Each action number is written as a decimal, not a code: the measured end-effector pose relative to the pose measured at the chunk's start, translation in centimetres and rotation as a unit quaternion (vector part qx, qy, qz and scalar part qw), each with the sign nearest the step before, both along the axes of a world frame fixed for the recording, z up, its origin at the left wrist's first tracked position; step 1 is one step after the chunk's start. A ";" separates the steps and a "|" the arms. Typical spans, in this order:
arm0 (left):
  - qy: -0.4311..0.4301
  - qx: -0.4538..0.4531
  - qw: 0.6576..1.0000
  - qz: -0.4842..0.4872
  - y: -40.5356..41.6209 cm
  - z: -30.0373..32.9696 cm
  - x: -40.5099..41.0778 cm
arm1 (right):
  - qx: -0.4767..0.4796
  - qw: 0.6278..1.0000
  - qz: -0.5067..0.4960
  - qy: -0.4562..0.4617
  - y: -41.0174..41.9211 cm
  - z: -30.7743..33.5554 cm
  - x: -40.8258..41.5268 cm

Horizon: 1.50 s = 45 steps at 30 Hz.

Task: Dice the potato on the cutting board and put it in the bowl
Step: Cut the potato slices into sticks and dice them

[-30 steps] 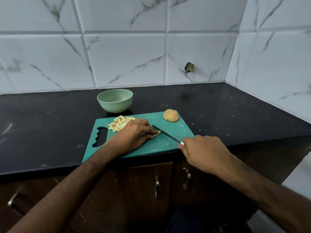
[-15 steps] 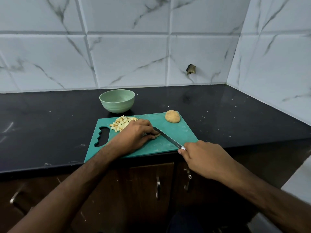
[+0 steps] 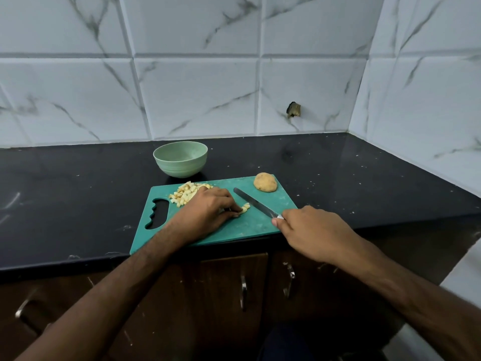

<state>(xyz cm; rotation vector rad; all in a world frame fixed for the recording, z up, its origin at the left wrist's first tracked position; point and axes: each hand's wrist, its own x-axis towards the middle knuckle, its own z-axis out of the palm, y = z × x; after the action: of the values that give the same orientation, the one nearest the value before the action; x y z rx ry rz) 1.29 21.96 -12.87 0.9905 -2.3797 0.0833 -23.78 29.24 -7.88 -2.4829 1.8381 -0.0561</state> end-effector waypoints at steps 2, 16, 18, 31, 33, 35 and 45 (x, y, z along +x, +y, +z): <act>-0.001 -0.004 1.000 -0.001 -0.1 -0.1 0.1 | -0.010 1.000 0.003 0.015 0.7 -0.1 -0.2; -0.007 -0.025 0.999 0.029 -0.1 -0.2 -0.2 | 0.014 1.000 0.010 -0.006 0.6 -1.6 0.5; -0.011 -0.032 0.999 0.038 0.0 -0.1 -0.2 | -0.011 1.000 0.011 0.016 0.5 -1.7 0.9; -0.025 -0.038 0.998 0.051 0.6 0.3 -0.3 | -0.011 0.999 0.011 0.029 1.4 -0.5 0.5; -0.023 -0.034 0.998 0.050 0.6 0.3 -0.3 | -0.019 0.999 0.010 0.031 1.7 -0.9 0.6; -0.023 -0.032 0.998 0.050 0.7 0.3 -0.3 | -0.026 0.999 0.012 0.026 1.8 -1.5 0.9; -0.022 -0.049 0.996 0.070 1.0 0.3 -0.3 | -0.003 1.000 0.009 0.000 -0.1 -1.1 1.9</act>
<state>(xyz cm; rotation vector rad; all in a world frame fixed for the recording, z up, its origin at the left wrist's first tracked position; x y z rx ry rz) 0.98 22.93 -12.52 1.1167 -2.3193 0.2727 -21.88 29.13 -8.98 -2.5023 1.8194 -0.0601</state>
